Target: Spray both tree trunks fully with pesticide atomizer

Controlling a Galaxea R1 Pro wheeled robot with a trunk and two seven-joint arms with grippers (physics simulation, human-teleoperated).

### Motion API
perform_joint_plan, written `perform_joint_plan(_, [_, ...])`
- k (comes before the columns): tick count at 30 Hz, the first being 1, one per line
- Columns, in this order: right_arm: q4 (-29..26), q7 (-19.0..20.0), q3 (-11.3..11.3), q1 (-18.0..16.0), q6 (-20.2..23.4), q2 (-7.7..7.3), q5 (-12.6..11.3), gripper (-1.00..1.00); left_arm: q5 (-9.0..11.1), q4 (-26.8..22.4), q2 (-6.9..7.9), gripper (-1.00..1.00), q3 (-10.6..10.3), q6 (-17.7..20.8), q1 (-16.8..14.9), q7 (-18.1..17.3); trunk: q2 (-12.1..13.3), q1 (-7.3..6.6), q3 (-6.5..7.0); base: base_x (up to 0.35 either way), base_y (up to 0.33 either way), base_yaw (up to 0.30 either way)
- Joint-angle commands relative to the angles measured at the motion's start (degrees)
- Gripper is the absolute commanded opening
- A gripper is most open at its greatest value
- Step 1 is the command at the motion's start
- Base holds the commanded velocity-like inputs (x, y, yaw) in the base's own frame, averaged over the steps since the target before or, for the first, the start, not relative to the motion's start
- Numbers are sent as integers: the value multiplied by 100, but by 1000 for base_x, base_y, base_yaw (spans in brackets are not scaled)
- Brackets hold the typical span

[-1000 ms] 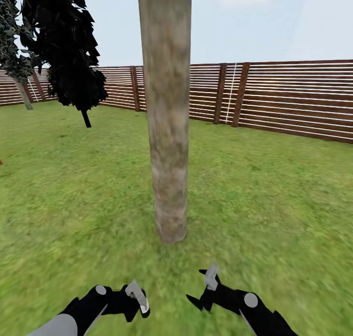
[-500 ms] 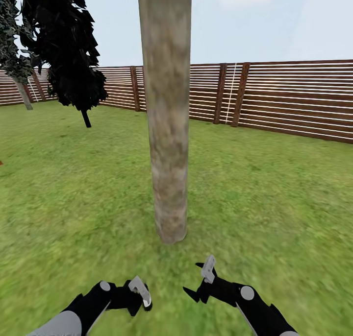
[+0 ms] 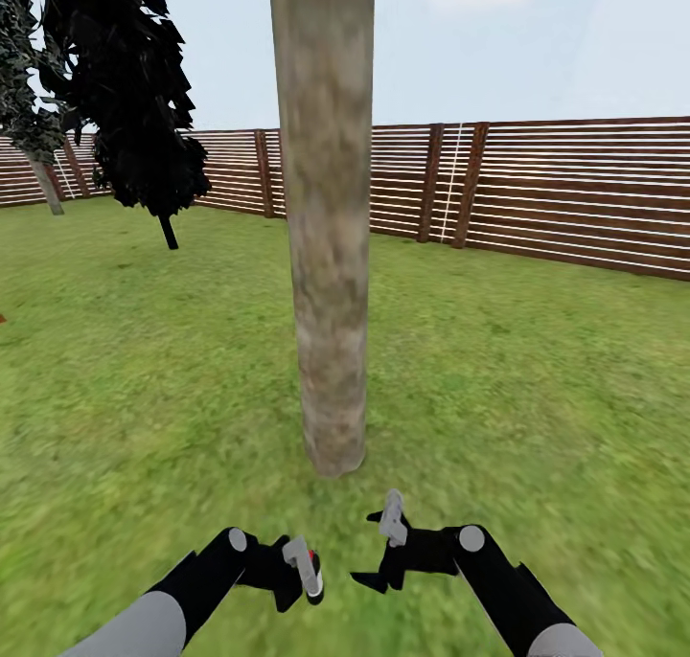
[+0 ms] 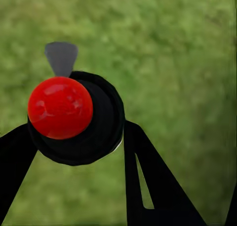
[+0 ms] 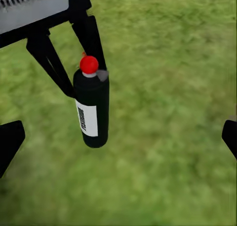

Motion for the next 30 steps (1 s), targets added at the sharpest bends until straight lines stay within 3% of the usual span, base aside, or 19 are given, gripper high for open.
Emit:
perform_joint_plan(1, [-20,44,2,-7,46,5,3,100,-32,-1,-2,-100,0,1,0,-4,0,0,0,0,0,0])
perform_joint_plan(5, [-106,457,80,-77,288,21,6,100,-330,-1,-46,-100,5,16,-9,-10,0,0,0,0,0,0])
perform_joint_plan(9, [-162,578,118,-120,326,23,5,100,-386,-11,-137,-100,-1,28,-19,-99,0,0,0,0,0,0])
perform_joint_plan(10, [-168,588,119,-121,327,23,5,-100,-388,-11,-142,-100,-2,29,-32,-115,0,0,0,0,0,0])
perform_joint_plan(12, [-186,638,120,-123,328,23,5,-100,-413,-10,-147,-100,-15,29,-70,-133,0,0,0,0,0,0])
perform_joint_plan(15, [-218,705,120,-123,328,23,5,-100,-658,-10,-160,-100,-73,44,-120,-186,0,0,0,0,0,0])
perform_joint_plan(17, [-261,713,120,-123,328,23,5,-100,-710,-10,-176,-100,-79,43,-129,-334,0,0,0,0,0,0])
perform_joint_plan(24, [-277,716,126,-123,328,23,13,-100,-675,-50,-208,-100,-73,-37,-132,-749,0,0,0,0,0,0])
perform_joint_plan(30, [-277,716,129,-123,328,21,14,-100,-653,-217,-335,-100,-49,-49,-132,-805,0,0,0,0,0,0])
